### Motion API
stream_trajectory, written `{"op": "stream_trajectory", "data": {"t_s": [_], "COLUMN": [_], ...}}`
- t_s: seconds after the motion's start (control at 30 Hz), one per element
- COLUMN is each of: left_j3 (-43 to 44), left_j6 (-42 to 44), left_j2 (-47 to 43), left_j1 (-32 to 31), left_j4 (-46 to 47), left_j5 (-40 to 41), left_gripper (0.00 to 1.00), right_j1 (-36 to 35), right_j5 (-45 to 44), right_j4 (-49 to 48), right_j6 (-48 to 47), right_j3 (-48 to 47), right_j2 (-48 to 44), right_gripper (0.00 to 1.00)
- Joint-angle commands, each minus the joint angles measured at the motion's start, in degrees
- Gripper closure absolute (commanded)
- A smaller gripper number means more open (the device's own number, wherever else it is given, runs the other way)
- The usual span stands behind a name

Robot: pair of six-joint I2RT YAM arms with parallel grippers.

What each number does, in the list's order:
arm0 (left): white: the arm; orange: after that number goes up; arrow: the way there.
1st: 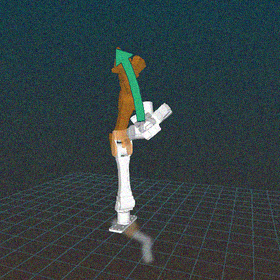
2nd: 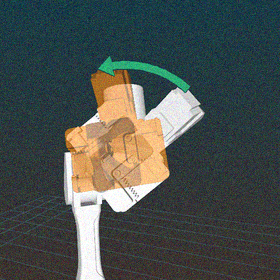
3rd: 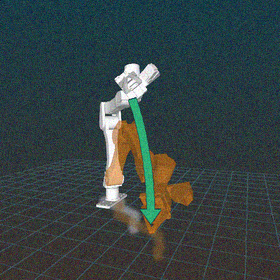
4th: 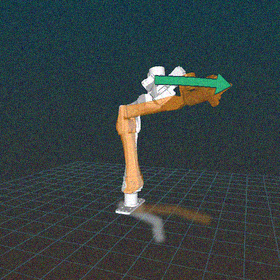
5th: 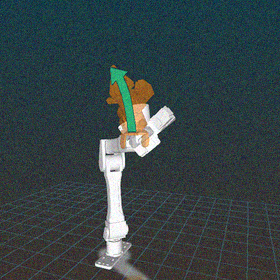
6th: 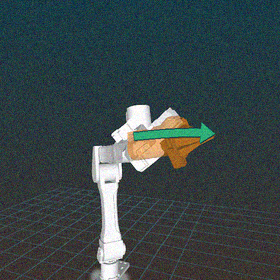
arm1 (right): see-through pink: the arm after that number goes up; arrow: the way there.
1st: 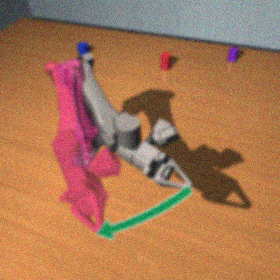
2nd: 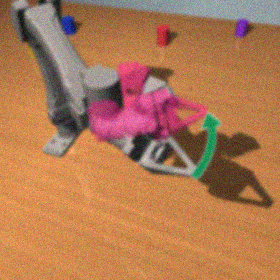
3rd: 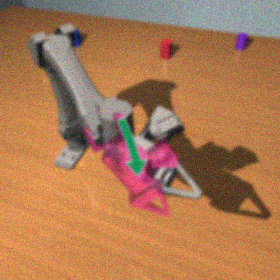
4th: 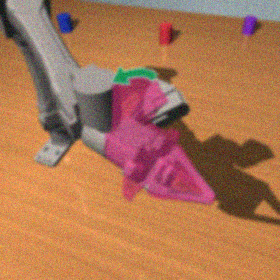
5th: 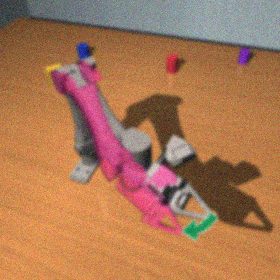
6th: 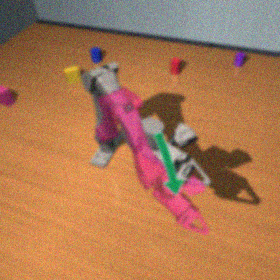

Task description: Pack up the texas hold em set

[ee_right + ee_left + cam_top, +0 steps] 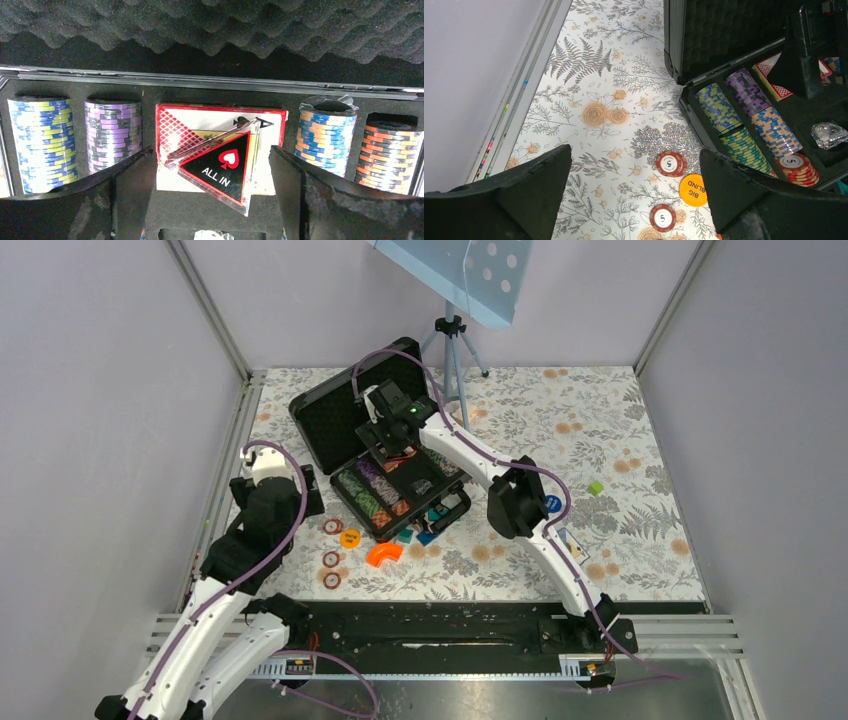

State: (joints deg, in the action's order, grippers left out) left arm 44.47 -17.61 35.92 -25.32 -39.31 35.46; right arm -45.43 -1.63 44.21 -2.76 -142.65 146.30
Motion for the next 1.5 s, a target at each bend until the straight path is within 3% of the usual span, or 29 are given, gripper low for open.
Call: {"op": "stream_trajectory", "data": {"t_s": [0.0,0.2,0.4,0.57,0.67,0.8,0.97,1.2,1.47], "left_j3": [-0.3,-0.8,-1.3,-1.3,-1.4,-1.6,-1.7,-1.9,-2.1], "left_j6": [0.4,-0.1,0.0,0.3,0.5,0.6,0.8,1.1,1.3], "left_j2": [-1.1,-2.9,-3.6,-2.9,-2.7,-2.8,-2.7,-2.6,-2.8], "left_j1": [0.2,0.2,0.2,0.2,0.2,0.2,0.3,0.2,0.2], "left_j4": [2.3,2.5,3.2,3.8,4.1,4.3,4.6,5.1,5.3], "left_j5": [2.0,2.4,1.3,-0.3,-1.3,-2.3,-3.2,-5.2,-6.0], "left_gripper": [0.01,0.01,0.01,0.01,0.01,0.01,0.01,0.01,0.01], "right_j1": [-0.4,-0.4,0.8,11.4,17.3,20.6,25.7,33.6,36.5], "right_j5": [-1.0,-4.3,-16.2,-21.3,-19.7,-20.2,-17.7,-17.2,-16.5], "right_j4": [-2.8,-7.9,-17.4,-11.1,-11.4,-7.6,-4.8,-4.9,-6.7], "right_j6": [0.1,2.4,12.4,34.5,39.4,40.3,43.4,52.3,59.1], "right_j3": [-0.4,14.3,50.7,73.4,85.5,91.6,94.8,100.5,103.8], "right_j2": [-4.1,-19.4,-43.9,-62.0,-71.9,-75.5,-72.9,-69.5,-72.5], "right_gripper": [0.1,0.08,0.07,0.07,0.08,0.07,0.07,0.03,0.04]}}
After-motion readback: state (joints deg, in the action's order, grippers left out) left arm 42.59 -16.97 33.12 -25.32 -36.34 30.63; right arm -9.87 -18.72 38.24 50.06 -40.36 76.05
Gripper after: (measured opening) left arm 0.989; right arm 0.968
